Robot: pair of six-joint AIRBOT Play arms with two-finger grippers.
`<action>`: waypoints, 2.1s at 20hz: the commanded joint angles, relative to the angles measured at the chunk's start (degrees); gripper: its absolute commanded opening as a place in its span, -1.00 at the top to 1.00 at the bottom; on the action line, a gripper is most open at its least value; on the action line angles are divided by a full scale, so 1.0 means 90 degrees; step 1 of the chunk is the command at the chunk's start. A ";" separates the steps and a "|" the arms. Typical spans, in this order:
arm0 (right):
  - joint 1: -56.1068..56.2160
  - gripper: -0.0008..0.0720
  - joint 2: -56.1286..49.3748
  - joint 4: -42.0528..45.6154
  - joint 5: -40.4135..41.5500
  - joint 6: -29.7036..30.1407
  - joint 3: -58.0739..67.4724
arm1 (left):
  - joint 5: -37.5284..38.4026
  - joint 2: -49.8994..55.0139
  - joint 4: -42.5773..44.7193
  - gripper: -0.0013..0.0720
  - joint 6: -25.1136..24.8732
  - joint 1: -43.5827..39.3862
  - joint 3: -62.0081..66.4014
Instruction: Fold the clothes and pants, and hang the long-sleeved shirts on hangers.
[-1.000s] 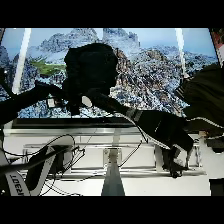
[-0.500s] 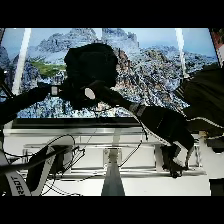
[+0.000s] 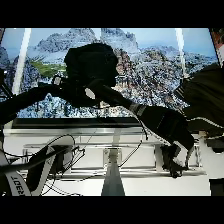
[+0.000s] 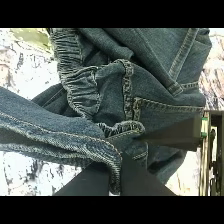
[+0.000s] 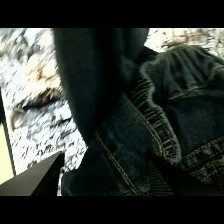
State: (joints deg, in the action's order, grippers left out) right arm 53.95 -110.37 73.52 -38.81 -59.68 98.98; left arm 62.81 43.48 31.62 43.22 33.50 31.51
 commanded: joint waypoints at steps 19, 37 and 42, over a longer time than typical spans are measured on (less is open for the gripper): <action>0.0056 -0.64 0.0214 0.0379 -0.0561 -0.2987 -0.0002 | 0.0070 -0.0005 0.0002 0.88 0.0005 0.0005 0.0002; -0.1829 0.93 0.0617 0.0554 0.0051 -0.2982 0.0007 | -0.1358 -0.0005 0.0002 0.89 0.0991 0.0007 0.0005; -0.4002 0.93 0.2038 0.0551 0.0046 -0.2982 0.0007 | -0.2934 0.0083 -0.0041 0.89 0.2824 0.0007 0.0090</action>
State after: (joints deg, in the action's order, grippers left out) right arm 27.81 -98.30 78.41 -38.26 -86.52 98.98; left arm 44.86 43.68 31.33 59.61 33.50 31.75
